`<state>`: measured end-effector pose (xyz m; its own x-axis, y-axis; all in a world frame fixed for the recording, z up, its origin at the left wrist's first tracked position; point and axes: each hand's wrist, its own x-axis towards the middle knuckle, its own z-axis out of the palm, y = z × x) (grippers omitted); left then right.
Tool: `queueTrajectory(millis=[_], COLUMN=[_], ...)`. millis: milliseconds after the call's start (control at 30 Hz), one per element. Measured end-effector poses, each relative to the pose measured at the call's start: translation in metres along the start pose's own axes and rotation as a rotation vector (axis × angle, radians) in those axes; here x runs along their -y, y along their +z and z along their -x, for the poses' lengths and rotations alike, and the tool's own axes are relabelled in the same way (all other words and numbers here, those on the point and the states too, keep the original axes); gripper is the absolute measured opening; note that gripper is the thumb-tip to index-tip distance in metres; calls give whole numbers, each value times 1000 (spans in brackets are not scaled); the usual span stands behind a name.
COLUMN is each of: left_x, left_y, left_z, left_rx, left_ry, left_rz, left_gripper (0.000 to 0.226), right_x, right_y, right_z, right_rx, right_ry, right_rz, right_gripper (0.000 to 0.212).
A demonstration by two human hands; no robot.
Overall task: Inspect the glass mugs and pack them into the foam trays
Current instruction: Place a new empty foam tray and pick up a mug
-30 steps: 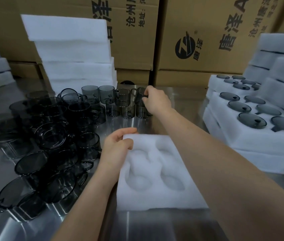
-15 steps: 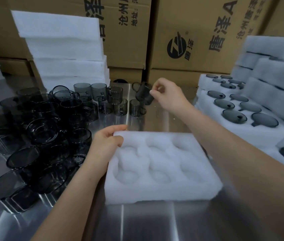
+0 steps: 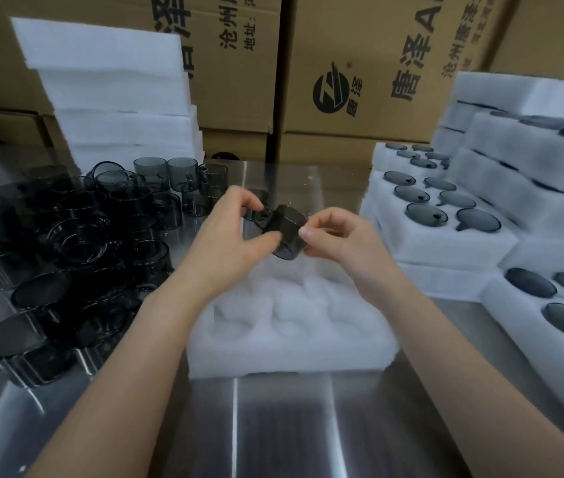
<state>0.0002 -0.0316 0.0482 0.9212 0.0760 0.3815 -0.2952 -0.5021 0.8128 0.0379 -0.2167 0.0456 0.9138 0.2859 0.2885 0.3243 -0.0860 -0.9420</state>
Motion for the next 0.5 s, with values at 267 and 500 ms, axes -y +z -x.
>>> queueTrajectory(millis=[267,500], left_x=[8,9], left_y=[27,21], left_z=[7,15], left_rx=[-61,-42], left_ry=[23,-86], left_rz=[-4,54], left_gripper=[61,46], right_x=[-8,-13], right_y=[3,6], right_z=[3,1], right_rx=[81,102], right_ry=[-14,14], right_rz=[3,0], right_gripper=[10,54])
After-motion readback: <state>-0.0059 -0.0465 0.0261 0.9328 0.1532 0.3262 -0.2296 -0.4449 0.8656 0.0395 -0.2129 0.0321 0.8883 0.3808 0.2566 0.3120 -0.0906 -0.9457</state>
